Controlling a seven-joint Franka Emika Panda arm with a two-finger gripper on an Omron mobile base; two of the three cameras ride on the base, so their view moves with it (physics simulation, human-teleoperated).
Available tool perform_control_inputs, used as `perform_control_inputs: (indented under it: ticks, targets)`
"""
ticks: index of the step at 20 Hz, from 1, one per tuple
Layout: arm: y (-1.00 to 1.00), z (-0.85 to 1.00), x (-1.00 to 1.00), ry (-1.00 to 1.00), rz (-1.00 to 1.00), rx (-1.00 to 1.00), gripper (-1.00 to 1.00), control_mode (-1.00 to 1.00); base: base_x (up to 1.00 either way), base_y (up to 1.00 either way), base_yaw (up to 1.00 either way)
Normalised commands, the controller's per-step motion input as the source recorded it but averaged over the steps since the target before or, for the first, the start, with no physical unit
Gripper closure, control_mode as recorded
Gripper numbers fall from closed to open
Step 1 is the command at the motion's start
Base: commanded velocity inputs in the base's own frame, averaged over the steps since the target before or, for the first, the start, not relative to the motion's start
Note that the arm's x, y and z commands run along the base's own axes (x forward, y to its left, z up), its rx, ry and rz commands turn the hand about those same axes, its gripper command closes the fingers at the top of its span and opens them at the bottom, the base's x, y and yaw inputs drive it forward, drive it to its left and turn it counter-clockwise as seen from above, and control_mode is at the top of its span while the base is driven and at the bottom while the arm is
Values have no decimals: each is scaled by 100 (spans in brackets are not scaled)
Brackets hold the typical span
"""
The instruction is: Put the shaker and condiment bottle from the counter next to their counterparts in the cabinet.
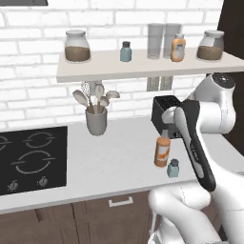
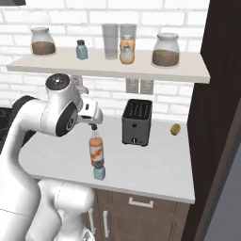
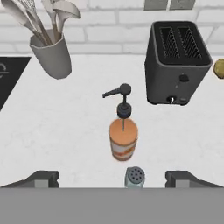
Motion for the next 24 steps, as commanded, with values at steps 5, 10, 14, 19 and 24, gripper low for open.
perform_control_inputs:
  ticks: [5, 10, 14, 19, 24]
  targets:
    - [-41, -9, 0, 1, 2, 5, -100, -100, 0, 0, 0]
    - [-43, 0, 0, -4, 14, 10, -100, -100, 0, 0, 0]
    - [-26, 0, 5, -10, 28, 6, -100, -100, 0, 0, 0]
    - [-2, -2, 10, -18, 32, 0, -100, -100, 0, 0, 0]
    - [0, -27, 9, -24, 26, -1, -100, -100, 0, 0, 0]
